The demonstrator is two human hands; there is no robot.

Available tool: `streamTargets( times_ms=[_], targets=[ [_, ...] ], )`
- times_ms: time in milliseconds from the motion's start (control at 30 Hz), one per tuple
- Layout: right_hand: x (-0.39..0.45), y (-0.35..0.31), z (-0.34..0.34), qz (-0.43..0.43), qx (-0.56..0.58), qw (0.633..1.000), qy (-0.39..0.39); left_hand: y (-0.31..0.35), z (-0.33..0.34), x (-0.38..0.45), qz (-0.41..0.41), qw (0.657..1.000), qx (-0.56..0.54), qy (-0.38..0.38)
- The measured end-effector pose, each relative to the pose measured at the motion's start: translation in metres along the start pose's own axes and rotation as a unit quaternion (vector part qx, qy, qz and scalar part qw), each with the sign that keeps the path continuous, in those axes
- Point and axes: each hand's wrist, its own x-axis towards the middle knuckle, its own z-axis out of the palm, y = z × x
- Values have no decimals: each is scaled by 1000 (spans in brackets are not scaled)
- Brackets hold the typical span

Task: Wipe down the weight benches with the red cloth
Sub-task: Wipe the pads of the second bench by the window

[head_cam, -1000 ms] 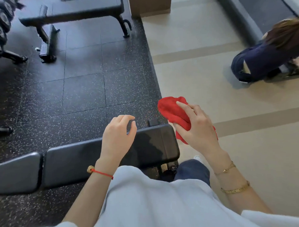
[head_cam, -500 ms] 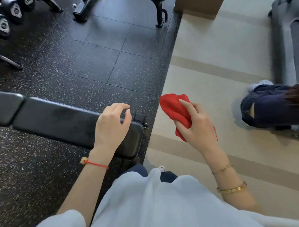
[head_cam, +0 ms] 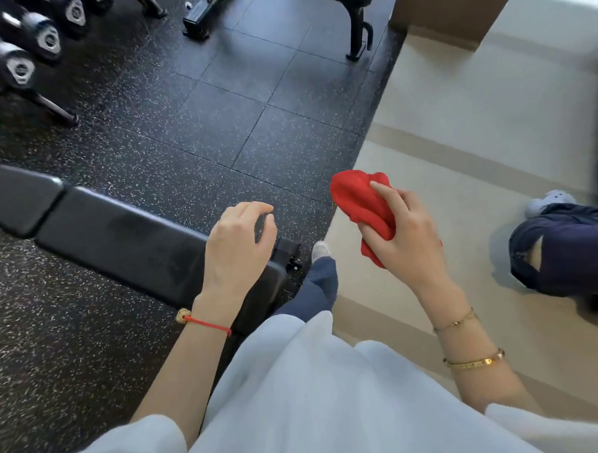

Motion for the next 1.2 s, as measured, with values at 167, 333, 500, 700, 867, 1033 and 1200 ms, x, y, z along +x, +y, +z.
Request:
streamTargets(
  times_ms=[167,333,500,700,867,1033,1200],
  targets=[
    [89,11,4,-17,-8,999,-27,4,20,83,-10,1000,-6,7],
    [209,8,1,-45,-14,998,-47,11,25,192,-26,999,-13,30],
    [318,2,5,-72,-5,996,-54,17,20,294,-39,998,-5,38],
    [427,1,14,-76,8,994,-76,15,22,403,-48,998,4,41],
    [534,9,28,-73,16,994,-79,10,39,508,-50,998,4,38],
    [649,18,28,-92,21,992,-78,14,44,618,-58,996,0,62],
    [784,13,24,-125,6,989,-73,18,40,747,-55,995,4,86]
  ],
)
